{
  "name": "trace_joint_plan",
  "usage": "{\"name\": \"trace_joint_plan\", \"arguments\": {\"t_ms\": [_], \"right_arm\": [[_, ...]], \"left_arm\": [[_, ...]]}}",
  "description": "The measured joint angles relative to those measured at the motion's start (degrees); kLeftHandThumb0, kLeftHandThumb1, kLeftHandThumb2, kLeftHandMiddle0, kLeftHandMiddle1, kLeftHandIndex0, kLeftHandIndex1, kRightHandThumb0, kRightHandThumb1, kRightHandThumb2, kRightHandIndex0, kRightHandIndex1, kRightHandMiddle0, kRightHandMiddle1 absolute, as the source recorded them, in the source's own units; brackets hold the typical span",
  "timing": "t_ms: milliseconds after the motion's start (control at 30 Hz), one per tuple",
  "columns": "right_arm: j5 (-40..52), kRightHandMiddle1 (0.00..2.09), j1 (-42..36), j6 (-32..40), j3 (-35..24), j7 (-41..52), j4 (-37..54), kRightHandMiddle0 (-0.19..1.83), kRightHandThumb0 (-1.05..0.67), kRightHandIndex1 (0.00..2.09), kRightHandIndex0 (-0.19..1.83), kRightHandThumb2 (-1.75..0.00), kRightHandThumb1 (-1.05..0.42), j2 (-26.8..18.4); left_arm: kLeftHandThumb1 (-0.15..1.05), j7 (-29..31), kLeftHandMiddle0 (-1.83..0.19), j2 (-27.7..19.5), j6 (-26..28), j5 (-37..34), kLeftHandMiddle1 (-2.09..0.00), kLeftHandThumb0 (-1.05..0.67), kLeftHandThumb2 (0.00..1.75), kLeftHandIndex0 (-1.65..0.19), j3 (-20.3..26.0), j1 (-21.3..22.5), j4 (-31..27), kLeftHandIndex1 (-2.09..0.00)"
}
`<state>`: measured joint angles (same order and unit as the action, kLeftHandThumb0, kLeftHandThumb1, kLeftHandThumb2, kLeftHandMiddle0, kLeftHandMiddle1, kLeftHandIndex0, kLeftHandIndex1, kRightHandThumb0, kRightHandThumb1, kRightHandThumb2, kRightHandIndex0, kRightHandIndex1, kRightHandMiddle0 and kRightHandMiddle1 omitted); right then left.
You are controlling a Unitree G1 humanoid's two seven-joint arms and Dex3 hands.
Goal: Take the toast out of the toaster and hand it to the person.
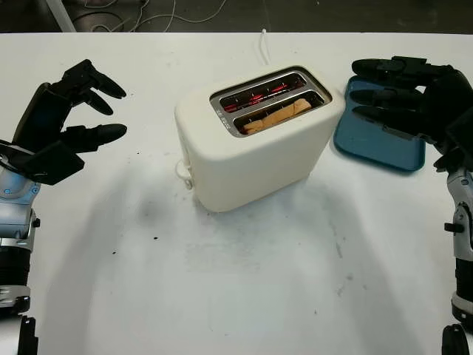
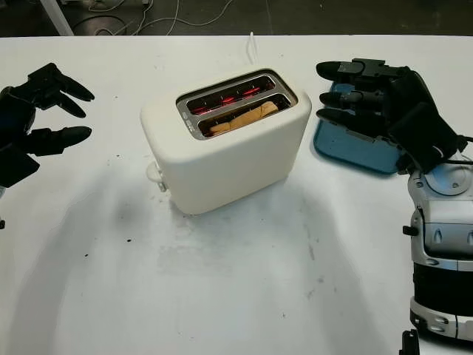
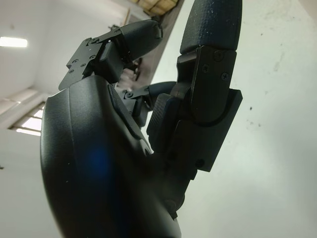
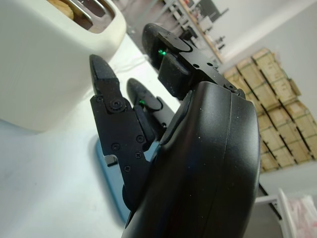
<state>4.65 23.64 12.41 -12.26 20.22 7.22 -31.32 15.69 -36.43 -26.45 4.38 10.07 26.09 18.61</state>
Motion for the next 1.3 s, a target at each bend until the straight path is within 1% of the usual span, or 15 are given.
{"name": "trace_joint_plan", "arguments": {"t_ms": [1300], "right_arm": [[-0.1, 0.00, 0.0, 0.0, 0.0, 0.0, 0.0, 0.79, -0.23, 0.02, 0.89, 0.00, -0.81, 0.0]], "left_arm": [[0.92, 0.0, -0.42, 0.0, 0.1, 0.0, -1.40, -1.05, 0.26, -0.30, 0.0, 0.0, 0.0, -1.30]]}}
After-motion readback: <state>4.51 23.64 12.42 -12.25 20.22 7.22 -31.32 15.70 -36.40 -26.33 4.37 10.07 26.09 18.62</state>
